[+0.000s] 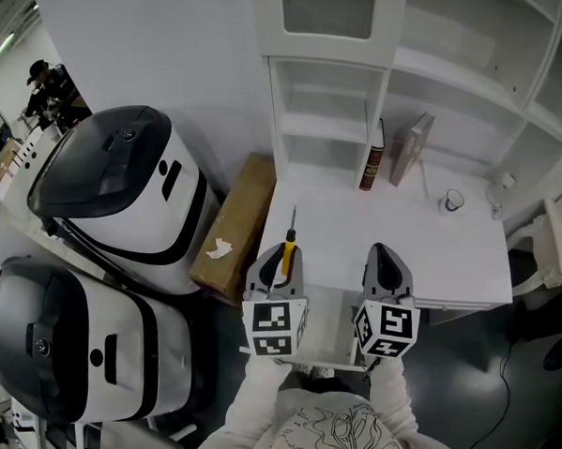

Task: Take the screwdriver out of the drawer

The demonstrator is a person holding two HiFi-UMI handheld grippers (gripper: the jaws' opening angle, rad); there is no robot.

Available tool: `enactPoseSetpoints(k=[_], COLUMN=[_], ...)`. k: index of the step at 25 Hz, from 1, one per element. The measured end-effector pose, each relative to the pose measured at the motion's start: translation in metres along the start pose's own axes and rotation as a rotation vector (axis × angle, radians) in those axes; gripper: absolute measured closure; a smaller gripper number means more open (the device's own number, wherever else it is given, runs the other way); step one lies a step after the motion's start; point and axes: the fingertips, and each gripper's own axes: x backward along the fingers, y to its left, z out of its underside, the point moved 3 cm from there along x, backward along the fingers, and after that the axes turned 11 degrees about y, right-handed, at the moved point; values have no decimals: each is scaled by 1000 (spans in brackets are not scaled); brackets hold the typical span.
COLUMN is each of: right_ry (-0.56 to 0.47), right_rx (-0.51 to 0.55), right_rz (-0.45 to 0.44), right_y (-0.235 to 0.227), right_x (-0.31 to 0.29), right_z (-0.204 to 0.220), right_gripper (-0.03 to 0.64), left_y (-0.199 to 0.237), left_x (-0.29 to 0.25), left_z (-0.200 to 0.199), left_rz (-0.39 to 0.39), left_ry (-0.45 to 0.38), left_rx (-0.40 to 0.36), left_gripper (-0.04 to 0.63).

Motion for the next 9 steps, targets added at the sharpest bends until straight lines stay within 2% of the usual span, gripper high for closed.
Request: enactPoseSetpoints(k=[9], right_ry=[2], right_rx=[2], right_rz=[4], right_y=[0], right_x=[2], right_z=[1], right_gripper=[614], left_y=[-1], left_x=[3], left_z=[-1], left_rz=[1], left_ry=[0], left_rx=[-8], left_gripper=[525])
